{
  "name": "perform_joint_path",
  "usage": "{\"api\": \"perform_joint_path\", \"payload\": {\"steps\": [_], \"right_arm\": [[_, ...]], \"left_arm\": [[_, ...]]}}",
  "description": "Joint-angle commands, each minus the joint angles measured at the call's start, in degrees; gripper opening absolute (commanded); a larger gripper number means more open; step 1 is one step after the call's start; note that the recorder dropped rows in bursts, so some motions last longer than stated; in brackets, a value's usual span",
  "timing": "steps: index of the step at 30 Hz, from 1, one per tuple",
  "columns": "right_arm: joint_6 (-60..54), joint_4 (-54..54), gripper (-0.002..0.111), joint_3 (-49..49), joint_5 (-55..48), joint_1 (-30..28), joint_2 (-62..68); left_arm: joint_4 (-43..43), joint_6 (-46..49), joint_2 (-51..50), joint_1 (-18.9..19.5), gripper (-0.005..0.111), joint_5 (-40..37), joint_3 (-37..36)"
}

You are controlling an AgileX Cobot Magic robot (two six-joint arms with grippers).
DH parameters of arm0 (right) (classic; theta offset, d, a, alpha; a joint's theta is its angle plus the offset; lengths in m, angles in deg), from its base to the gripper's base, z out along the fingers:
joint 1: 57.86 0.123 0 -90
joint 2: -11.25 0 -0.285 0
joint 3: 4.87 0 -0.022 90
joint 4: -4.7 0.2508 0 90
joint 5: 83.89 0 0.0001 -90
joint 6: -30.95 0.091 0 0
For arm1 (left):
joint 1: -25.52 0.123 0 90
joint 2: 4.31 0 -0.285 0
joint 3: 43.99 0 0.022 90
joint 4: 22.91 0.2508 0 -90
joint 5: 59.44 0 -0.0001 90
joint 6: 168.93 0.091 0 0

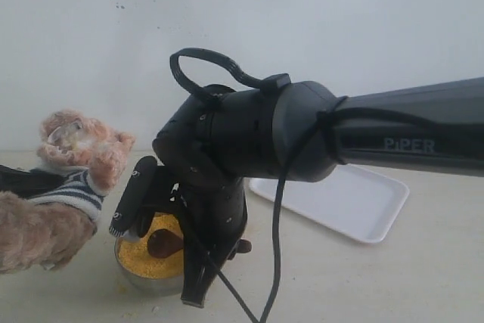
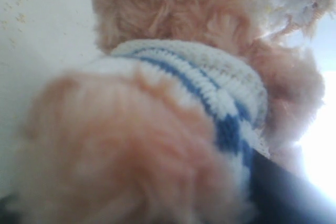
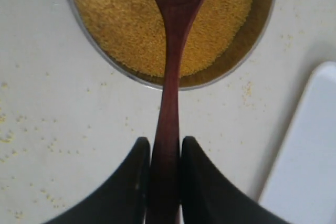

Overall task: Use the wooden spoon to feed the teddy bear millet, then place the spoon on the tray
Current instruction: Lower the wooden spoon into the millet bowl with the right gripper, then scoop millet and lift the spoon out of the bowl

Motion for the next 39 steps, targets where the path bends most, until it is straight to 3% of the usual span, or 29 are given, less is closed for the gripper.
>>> {"api": "perform_joint_path", "payload": {"steps": [1,29,39], "right_arm": [[-2.3,5.2,0.000,-0.3,0.0,0.1,-0.2],[10.1,4.7,0.000,-0.3,-1.9,0.1,-0.2],[12.5,3.9,0.000,-0.3,1.7,-0.4,-1.4]], "left_arm": [[-1.1,-0.5,0.3,0.1,0.004,-2.2,0.3],[-1.1,0.7,0.3,0.1,0.004,-2.2,0.3],[-1.1,1.1,0.3,0.1,0.004,-2.2,0.3]]}}
